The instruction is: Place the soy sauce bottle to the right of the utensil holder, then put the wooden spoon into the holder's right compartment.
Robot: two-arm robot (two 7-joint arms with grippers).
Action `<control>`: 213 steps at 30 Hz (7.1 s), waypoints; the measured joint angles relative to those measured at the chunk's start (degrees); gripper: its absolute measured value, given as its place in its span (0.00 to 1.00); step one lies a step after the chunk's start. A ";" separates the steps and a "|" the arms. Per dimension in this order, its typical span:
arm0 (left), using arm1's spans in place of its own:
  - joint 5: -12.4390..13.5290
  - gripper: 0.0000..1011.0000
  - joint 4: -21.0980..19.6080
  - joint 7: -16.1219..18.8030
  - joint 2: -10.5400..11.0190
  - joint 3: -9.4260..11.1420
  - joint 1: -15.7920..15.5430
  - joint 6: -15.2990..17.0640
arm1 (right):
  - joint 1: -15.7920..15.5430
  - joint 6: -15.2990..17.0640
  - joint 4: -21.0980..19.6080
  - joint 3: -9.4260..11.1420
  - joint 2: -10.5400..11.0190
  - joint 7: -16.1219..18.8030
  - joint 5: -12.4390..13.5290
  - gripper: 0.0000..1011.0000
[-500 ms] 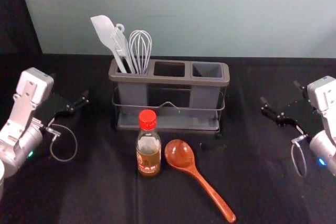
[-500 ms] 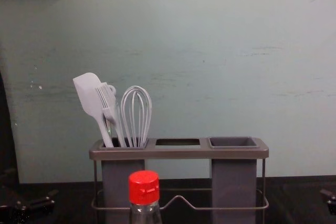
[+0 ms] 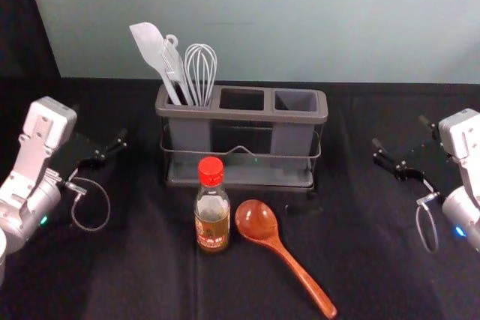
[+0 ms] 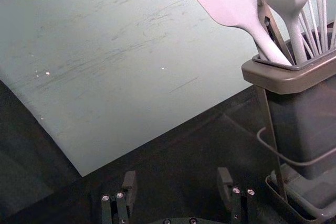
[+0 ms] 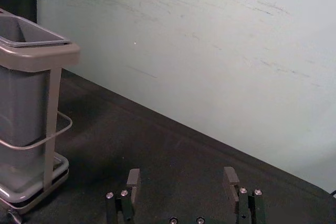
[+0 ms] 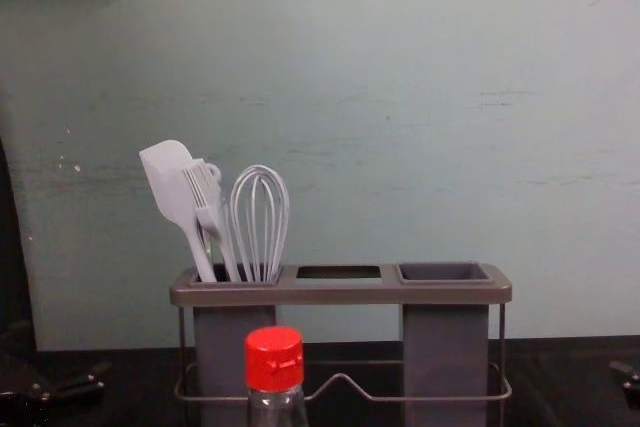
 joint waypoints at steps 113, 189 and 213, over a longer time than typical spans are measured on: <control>0.00 0.99 0.00 0.00 0.00 0.00 0.00 0.00 | -3.86 6.04 -17.64 -2.06 1.53 39.46 18.13 0.99; 0.00 0.99 0.00 0.00 0.00 0.00 0.00 0.00 | 6.69 6.30 -8.26 -10.10 -8.91 37.05 10.54 0.45; 0.00 0.99 0.00 0.00 0.00 0.00 0.00 0.00 | 5.64 5.99 -11.61 -8.63 -7.35 37.68 11.77 0.38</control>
